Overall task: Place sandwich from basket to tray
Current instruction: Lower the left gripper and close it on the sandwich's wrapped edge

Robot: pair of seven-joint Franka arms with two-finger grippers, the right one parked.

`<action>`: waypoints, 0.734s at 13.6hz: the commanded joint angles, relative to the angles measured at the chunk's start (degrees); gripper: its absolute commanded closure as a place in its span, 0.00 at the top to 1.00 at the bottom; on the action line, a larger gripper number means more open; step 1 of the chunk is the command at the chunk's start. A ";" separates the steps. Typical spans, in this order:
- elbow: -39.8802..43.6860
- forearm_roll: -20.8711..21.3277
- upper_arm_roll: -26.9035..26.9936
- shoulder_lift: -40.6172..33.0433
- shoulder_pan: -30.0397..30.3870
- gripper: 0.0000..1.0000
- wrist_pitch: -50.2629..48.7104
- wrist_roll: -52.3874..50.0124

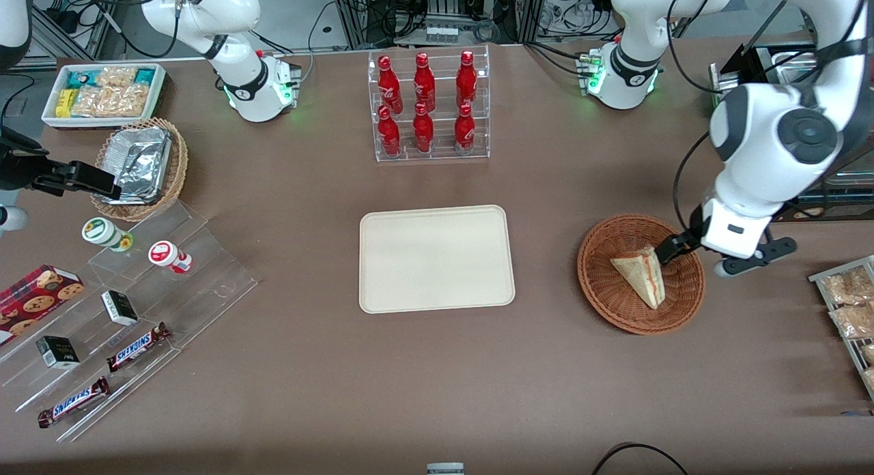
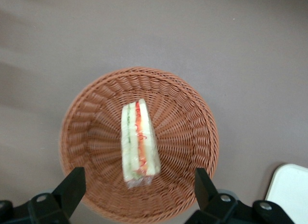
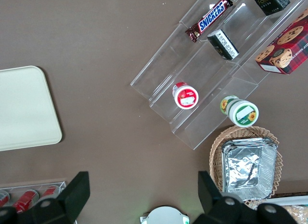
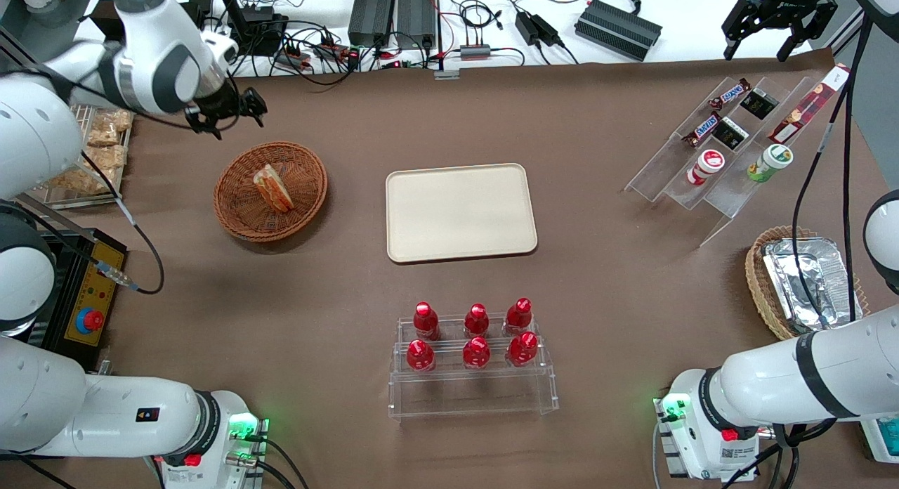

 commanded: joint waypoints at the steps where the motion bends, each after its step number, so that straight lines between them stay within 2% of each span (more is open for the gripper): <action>1: -7.77 1.01 0.18 -1.27 -0.48 1.00 9.10 -5.71; 10: -12.62 1.09 0.35 7.16 -0.92 1.00 20.28 -6.08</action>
